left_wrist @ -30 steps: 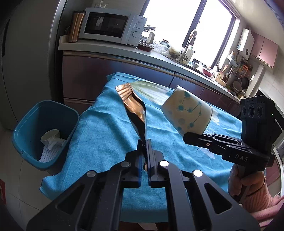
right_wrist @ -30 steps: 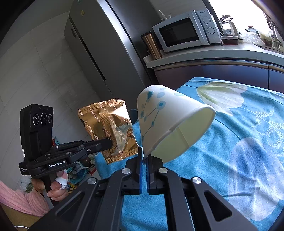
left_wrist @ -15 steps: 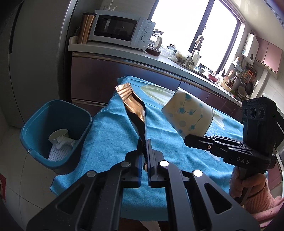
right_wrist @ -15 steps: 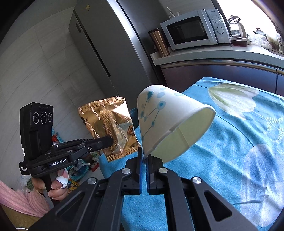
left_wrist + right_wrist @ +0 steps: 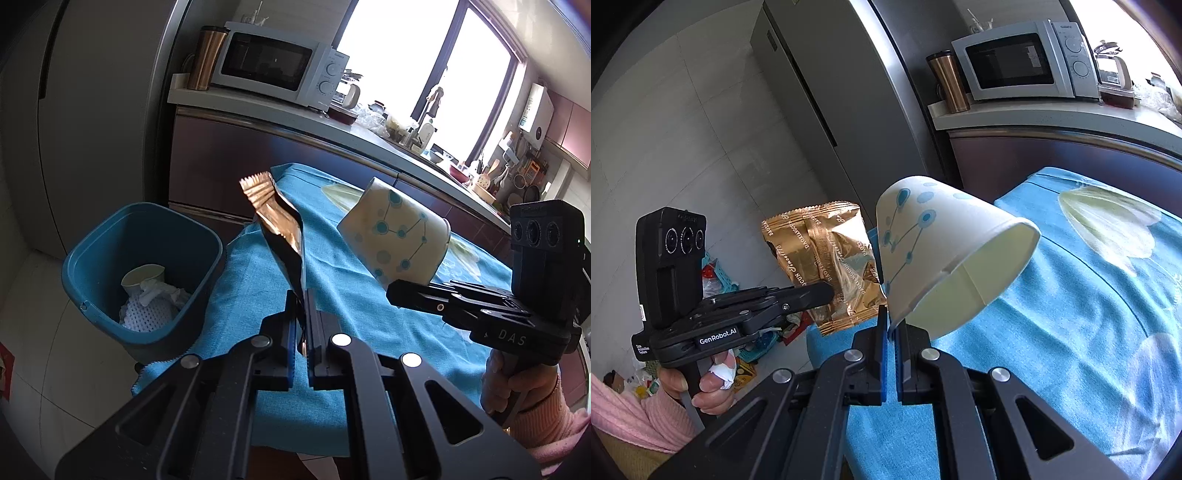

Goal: Collect trash
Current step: 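Carry the wrapper in the left tool and the cup in the right tool over the bin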

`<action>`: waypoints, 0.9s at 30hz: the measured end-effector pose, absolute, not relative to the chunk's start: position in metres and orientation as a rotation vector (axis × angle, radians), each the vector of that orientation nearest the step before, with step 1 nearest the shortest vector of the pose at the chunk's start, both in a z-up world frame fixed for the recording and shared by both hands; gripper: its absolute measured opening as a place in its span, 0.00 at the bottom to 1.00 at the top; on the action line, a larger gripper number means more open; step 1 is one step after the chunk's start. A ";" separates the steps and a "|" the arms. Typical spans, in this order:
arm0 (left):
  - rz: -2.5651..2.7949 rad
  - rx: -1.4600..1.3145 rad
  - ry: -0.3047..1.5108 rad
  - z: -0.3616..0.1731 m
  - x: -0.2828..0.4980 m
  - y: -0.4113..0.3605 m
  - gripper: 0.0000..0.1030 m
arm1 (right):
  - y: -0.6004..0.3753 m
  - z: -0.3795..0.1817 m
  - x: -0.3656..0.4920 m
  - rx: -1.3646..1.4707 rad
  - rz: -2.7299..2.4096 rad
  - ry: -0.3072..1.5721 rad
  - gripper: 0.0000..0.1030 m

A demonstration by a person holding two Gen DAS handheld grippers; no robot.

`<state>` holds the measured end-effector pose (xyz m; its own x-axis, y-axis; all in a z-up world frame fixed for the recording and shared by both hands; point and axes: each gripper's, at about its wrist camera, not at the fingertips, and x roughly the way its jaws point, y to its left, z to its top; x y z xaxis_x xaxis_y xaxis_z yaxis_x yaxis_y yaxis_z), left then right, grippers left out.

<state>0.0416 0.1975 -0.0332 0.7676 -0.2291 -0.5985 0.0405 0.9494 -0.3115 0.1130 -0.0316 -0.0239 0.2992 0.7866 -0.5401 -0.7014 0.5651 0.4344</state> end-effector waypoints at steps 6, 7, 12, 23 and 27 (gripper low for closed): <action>-0.121 -0.295 0.680 -0.034 0.043 0.208 0.05 | -0.015 -0.021 0.114 0.093 1.019 0.795 0.02; -0.116 -0.297 0.680 -0.034 0.043 0.211 0.05 | -0.012 -0.021 0.114 0.088 1.022 0.796 0.02; -0.083 -0.308 0.677 -0.036 0.044 0.226 0.05 | 0.002 -0.019 0.116 0.066 1.043 0.805 0.02; -0.004 -0.330 0.671 -0.038 0.048 0.261 0.05 | 0.032 -0.020 0.125 0.020 1.085 0.828 0.02; 0.023 -0.336 0.673 -0.040 0.051 0.274 0.05 | 0.044 -0.019 0.127 -0.001 1.104 0.841 0.02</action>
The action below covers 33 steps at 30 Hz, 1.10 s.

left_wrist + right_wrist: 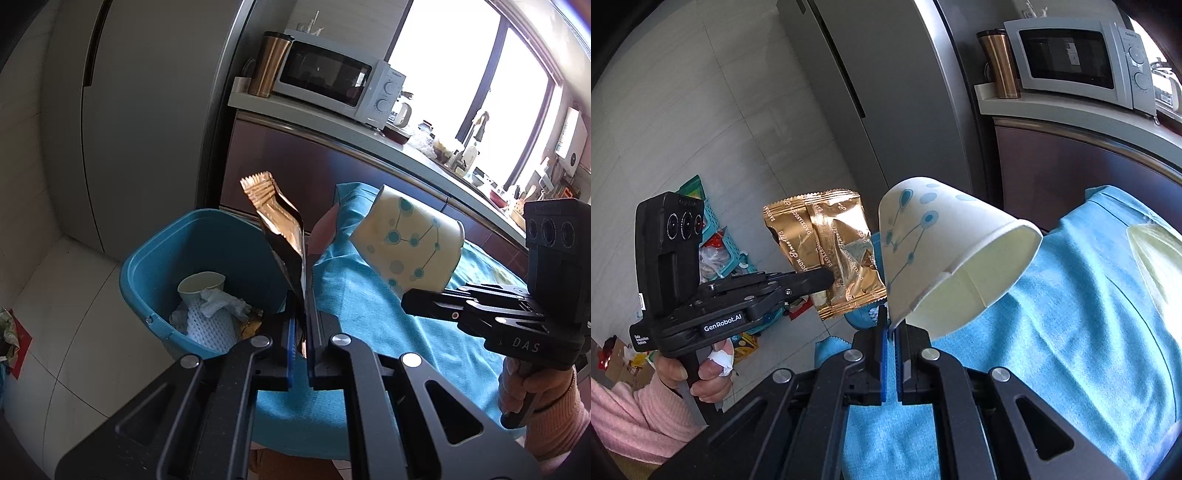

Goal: Collect trash
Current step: 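Carry the wrapper in the left tool and the cup in the right tool over the bin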

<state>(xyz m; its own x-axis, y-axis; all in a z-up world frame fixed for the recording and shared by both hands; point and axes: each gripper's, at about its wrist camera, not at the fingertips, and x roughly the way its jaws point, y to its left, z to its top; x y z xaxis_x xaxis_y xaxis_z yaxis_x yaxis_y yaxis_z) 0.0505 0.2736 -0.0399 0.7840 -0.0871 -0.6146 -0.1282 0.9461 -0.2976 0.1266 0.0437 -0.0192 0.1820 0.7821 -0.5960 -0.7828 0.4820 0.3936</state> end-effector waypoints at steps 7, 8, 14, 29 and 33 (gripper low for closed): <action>0.059 -0.356 0.688 -0.048 0.057 0.294 0.05 | 0.063 -0.022 0.129 -0.042 1.120 0.866 0.02; 0.065 -0.357 0.692 -0.050 0.059 0.296 0.05 | 0.065 -0.023 0.129 -0.044 1.123 0.873 0.02; 0.086 -0.369 0.711 -0.060 0.065 0.305 0.05 | 0.081 -0.029 0.132 -0.073 1.134 0.916 0.03; 0.117 -0.389 0.750 -0.084 0.077 0.315 0.05 | 0.106 -0.038 0.136 -0.130 1.126 0.961 0.03; 0.123 -0.389 0.757 -0.087 0.079 0.315 0.05 | 0.114 -0.042 0.135 -0.143 1.122 0.974 0.03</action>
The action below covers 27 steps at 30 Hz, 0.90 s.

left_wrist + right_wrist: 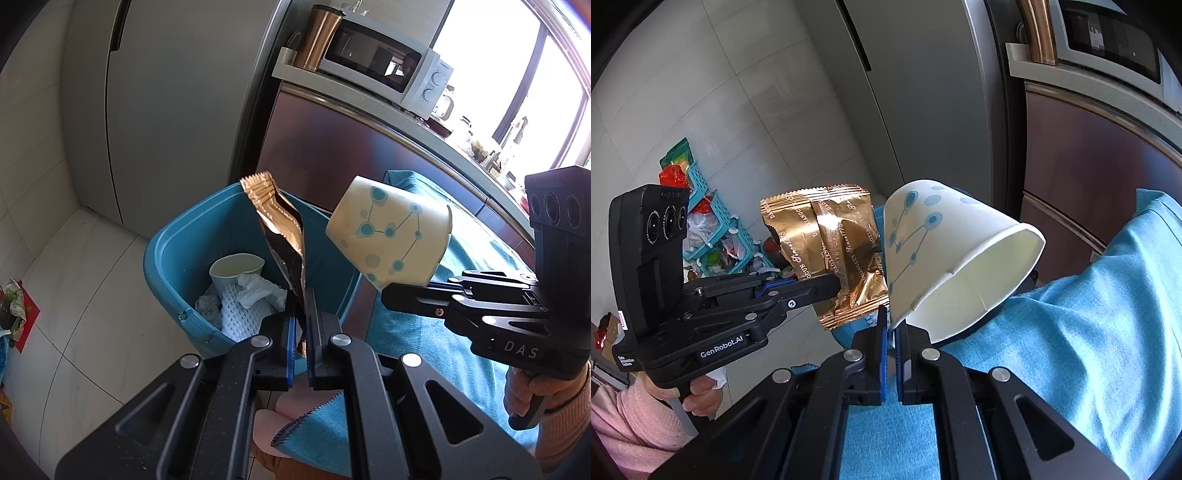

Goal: Collect trash
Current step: 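Carry the wrapper in the left tool and the cup in the right tool over the bin, then open both tools to drop the wrapper and cup into the bin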

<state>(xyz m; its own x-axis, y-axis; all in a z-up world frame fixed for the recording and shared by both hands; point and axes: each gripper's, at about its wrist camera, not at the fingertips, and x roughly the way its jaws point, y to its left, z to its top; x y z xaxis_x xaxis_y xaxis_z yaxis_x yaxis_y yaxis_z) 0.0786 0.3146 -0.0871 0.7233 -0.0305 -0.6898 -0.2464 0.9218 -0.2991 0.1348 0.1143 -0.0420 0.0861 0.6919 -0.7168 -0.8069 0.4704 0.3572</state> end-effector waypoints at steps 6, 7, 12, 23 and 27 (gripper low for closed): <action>0.129 -0.387 0.764 -0.091 0.084 0.314 0.05 | 0.127 -0.045 0.134 -0.166 1.120 0.996 0.03; 0.129 -0.387 0.765 -0.091 0.085 0.314 0.05 | 0.129 -0.046 0.134 -0.172 1.121 0.999 0.03; 0.135 -0.388 0.774 -0.095 0.090 0.314 0.05 | 0.140 -0.051 0.137 -0.191 1.122 1.020 0.03; 0.156 -0.404 0.811 -0.110 0.107 0.323 0.05 | 0.160 -0.063 0.143 -0.214 1.111 1.063 0.04; 0.160 -0.403 0.823 -0.116 0.113 0.324 0.06 | 0.165 -0.066 0.147 -0.200 1.098 1.074 0.06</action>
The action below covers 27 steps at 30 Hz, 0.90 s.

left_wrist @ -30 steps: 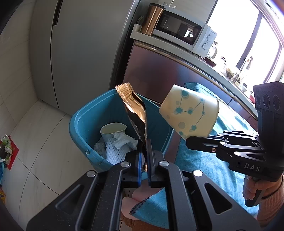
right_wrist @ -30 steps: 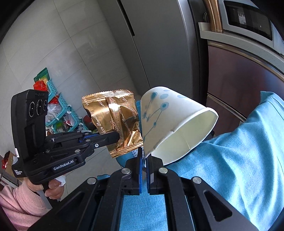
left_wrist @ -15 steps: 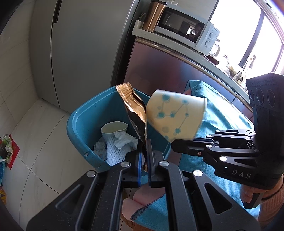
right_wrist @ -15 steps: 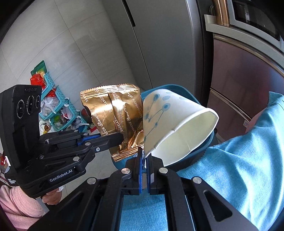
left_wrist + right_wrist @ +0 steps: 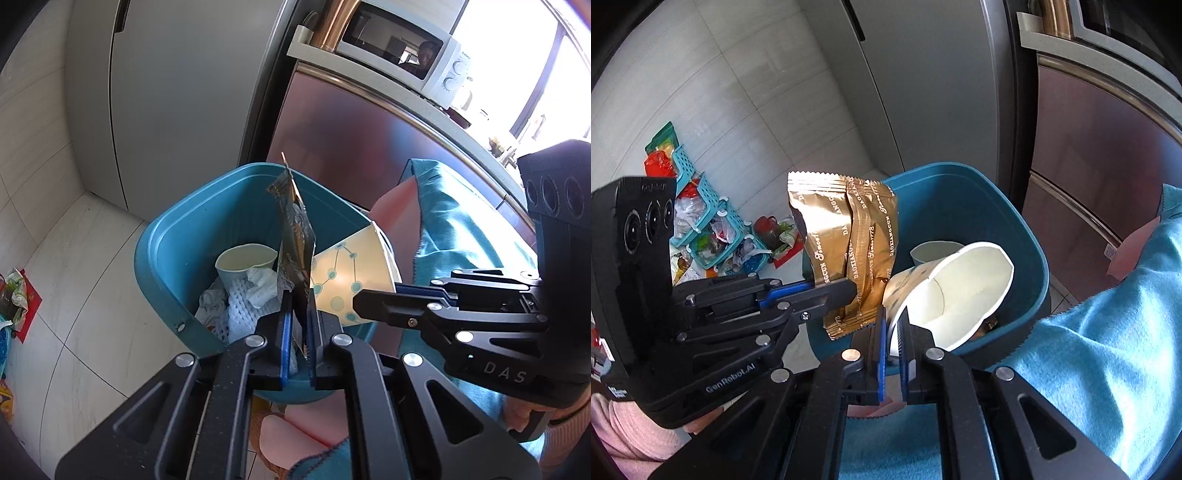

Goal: Collect trash

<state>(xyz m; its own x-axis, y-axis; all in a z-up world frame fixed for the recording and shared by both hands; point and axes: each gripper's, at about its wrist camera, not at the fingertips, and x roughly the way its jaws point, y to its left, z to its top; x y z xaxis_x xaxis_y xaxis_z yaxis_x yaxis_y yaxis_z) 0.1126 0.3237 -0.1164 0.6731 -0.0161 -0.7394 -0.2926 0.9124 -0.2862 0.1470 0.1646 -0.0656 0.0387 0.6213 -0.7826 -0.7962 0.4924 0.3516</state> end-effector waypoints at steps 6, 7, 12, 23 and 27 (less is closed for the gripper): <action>0.153 -0.395 0.839 -0.126 0.121 0.325 0.16 | 0.166 -0.066 0.153 -0.164 1.073 1.083 0.19; 0.152 -0.396 0.841 -0.128 0.122 0.325 0.17 | 0.166 -0.065 0.154 -0.156 1.070 1.084 0.20; 0.154 -0.409 0.852 -0.137 0.124 0.327 0.25 | 0.160 -0.065 0.159 -0.121 1.057 1.083 0.20; 0.138 -0.375 0.768 -0.117 0.098 0.318 0.41 | 0.123 -0.053 0.156 -0.039 1.040 1.015 0.35; 0.117 -0.341 0.709 -0.099 0.083 0.306 0.60 | 0.097 -0.040 0.145 -0.005 1.021 0.952 0.48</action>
<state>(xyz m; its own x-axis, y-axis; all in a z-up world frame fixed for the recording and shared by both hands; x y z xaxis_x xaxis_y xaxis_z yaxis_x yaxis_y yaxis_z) 0.0827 0.3061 -0.0993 0.7549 -0.0100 -0.6557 -0.2192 0.9385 -0.2667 0.1450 0.0972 -0.0397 0.1736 0.7184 -0.6737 -0.7220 0.5580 0.4090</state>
